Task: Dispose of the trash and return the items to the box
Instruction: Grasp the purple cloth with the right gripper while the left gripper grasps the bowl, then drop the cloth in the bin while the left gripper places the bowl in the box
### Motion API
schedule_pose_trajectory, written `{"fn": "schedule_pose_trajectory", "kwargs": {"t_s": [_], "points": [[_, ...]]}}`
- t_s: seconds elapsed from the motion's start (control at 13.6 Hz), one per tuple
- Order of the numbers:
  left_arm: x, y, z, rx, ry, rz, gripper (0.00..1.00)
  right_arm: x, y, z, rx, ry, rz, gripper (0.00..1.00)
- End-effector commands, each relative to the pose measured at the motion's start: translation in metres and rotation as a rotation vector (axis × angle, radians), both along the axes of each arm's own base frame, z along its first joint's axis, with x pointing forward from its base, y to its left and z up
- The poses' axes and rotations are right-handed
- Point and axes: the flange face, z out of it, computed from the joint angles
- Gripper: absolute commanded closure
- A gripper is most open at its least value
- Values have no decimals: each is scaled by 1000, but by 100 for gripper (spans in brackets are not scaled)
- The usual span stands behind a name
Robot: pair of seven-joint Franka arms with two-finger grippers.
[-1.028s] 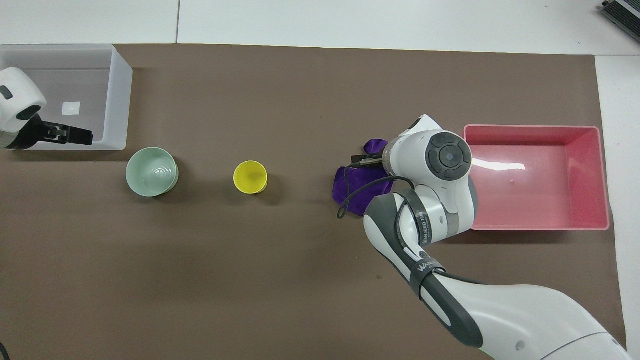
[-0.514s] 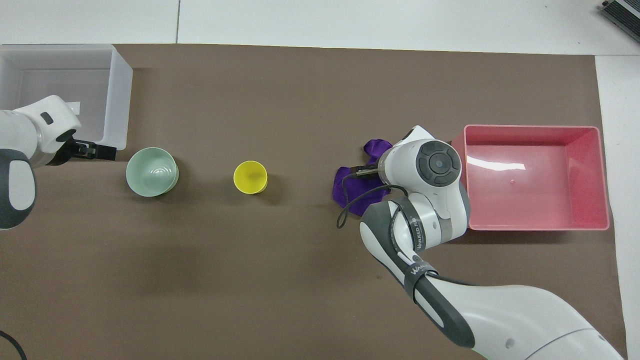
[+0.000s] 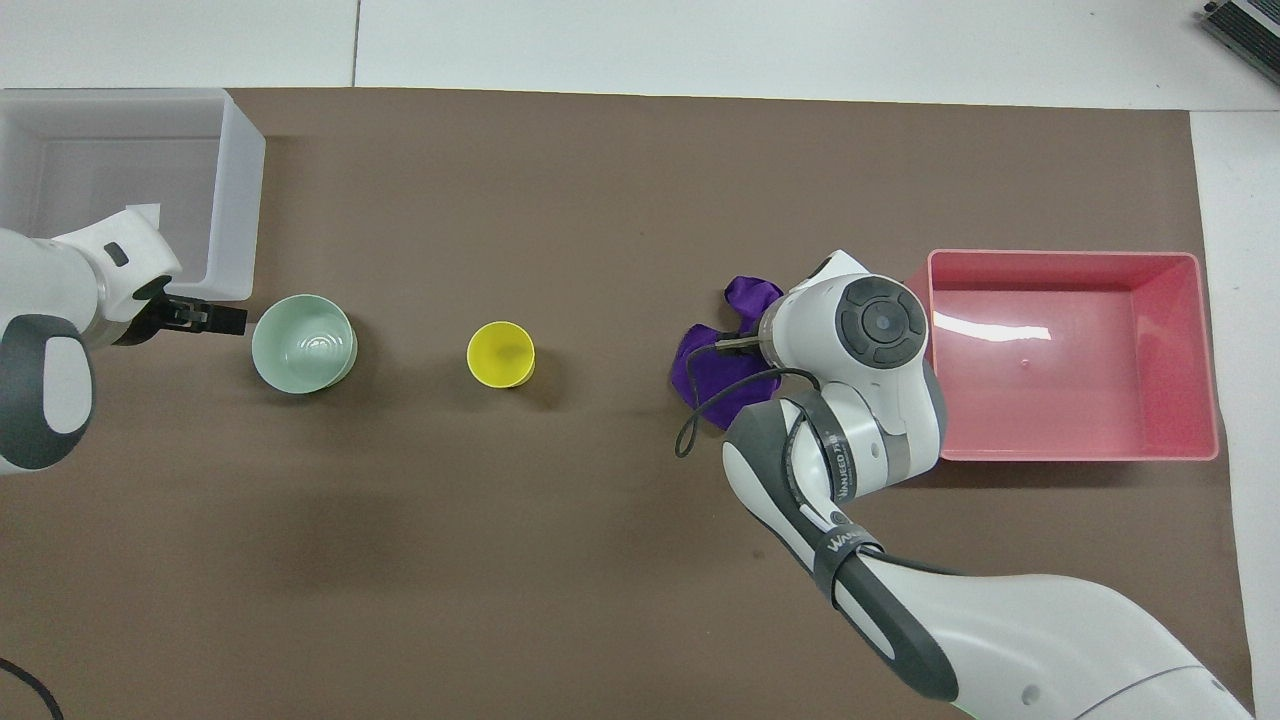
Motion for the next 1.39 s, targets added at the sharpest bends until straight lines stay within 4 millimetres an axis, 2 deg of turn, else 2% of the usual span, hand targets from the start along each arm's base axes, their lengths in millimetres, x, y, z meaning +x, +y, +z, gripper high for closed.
{"fn": "schedule_pose_trajectory", "kwargs": {"t_s": [0.0,0.15,0.22,0.44,0.51,0.59,0.66,0.73,0.88,1.03,1.17,1.32], "points": [[-17,-4,-14,-9,-13,17,0,-6,-7,46,22,18,-40,100],[-24,-5,-36,-11,-13,20,0,-16,-14,96,38,28,-96,100],[-27,-11,-42,-13,-22,13,0,-18,-24,126,46,26,-110,100],[-32,-19,-54,-78,-16,62,0,-14,-52,182,34,32,-135,100],[-36,-21,-60,-90,-12,74,10,-13,-60,201,31,30,-145,100],[-36,-22,-60,-95,-15,85,36,-12,-69,218,5,32,-144,100],[-37,-22,-61,-97,-10,97,71,-12,-74,234,-34,30,-131,100],[-37,-22,-61,-99,-10,109,100,-11,-82,248,-63,25,-131,100],[-34,-21,-58,-100,-11,110,100,-11,-107,266,-81,29,-118,100],[-23,-20,-44,-101,-24,99,100,-12,-153,278,-92,29,-80,100],[3,-12,8,-110,-24,95,100,-11,-197,280,-104,38,-29,100],[25,5,48,-116,-9,92,100,-14,-229,278,-109,44,-2,100]]}}
